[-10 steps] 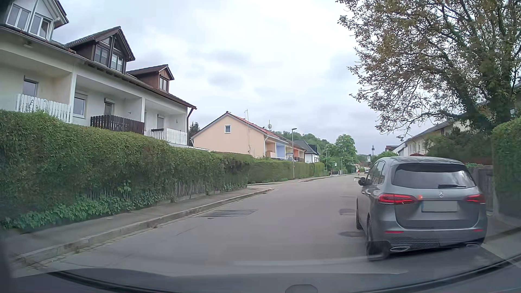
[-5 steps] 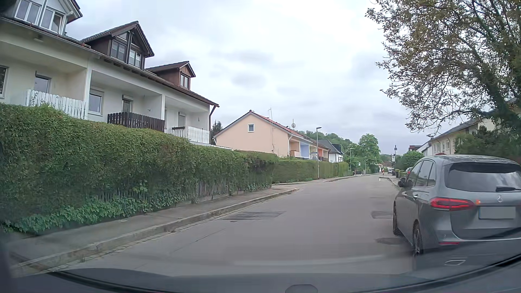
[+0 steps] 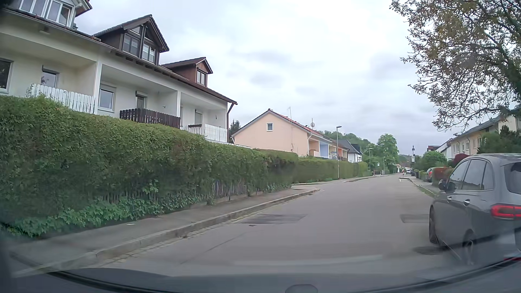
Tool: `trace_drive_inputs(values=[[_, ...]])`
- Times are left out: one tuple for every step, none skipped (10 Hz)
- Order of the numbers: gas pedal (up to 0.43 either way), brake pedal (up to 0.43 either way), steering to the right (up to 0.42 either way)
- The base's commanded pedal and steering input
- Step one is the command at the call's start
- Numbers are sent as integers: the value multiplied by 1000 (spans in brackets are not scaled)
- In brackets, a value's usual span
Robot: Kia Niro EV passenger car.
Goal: Follow the waypoints while adhering to traffic rules and regulations
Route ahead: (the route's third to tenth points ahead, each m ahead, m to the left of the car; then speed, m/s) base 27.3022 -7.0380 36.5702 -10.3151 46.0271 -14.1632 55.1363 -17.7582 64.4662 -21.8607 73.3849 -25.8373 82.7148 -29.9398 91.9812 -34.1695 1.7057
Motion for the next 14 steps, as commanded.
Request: trace_drive_inputs(values=[[39,0,-204],[39,0,-182],[39,0,-149],[47,0,-113],[47,0,-82],[47,0,-53],[47,0,-19],[47,0,15],[47,0,62],[47,0,105],[47,0,135],[47,0,155],[59,0,171],[67,0,181]])
